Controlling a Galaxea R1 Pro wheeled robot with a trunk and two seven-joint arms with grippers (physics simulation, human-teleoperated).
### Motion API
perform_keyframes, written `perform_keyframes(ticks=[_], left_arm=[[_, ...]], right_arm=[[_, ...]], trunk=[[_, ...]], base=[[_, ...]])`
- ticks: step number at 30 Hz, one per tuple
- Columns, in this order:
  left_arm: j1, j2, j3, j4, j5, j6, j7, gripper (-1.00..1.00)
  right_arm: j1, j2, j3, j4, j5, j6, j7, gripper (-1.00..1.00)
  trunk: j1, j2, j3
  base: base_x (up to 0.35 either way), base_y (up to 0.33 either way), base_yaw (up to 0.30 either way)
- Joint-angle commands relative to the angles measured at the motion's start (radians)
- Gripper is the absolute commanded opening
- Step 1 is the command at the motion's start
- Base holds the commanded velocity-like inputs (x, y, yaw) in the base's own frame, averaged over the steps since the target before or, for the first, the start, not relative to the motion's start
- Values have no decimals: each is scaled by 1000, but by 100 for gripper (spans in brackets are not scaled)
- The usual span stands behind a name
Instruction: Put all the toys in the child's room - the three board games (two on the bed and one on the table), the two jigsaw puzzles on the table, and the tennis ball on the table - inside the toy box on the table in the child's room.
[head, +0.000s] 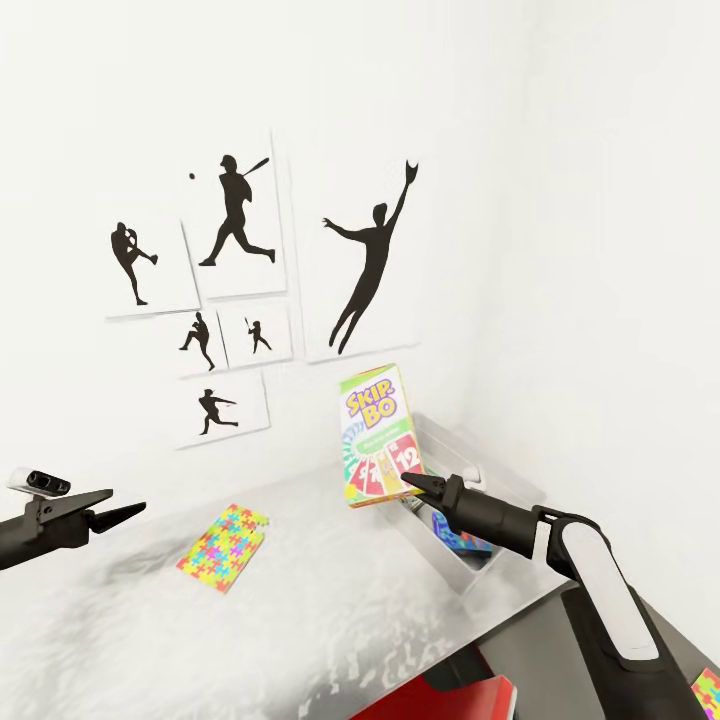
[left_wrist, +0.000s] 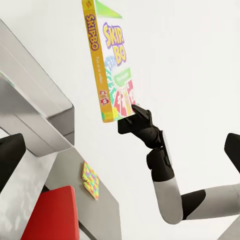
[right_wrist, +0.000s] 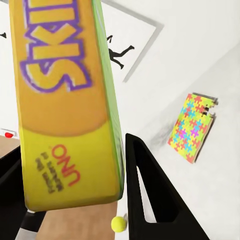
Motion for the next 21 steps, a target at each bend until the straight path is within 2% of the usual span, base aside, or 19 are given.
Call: perform_keyframes(ticks=[1, 12, 16, 19, 21], left_arm=[[-2, 1, -5, 1, 7, 10, -2, 100], [-2, 1, -7, 0, 7, 10, -1, 100], [-2, -17, -7, 1, 6, 10, -1, 100], [-2, -24, -7, 1, 5, 10, 0, 100], [-2, -31, -7, 1, 2, 10, 1, 100]], right_arm=[[-1, 0, 1, -1, -7, 2, -7, -100], [-1, 1, -6, 11, -7, 2, -7, -100], [-11, -13, -18, 16, -10, 2, -13, -100], [-84, -34, -65, 41, -10, 2, -21, -100], [-169, -65, -88, 126, -15, 2, -29, -100]], trunk=[[1, -2, -2], [1, -2, -2], [1, -2, -2], [1, -2, -2], [1, -2, -2]], base=[[0, 0, 0], [0, 0, 0], [0, 0, 0], [0, 0, 0], [0, 0, 0]])
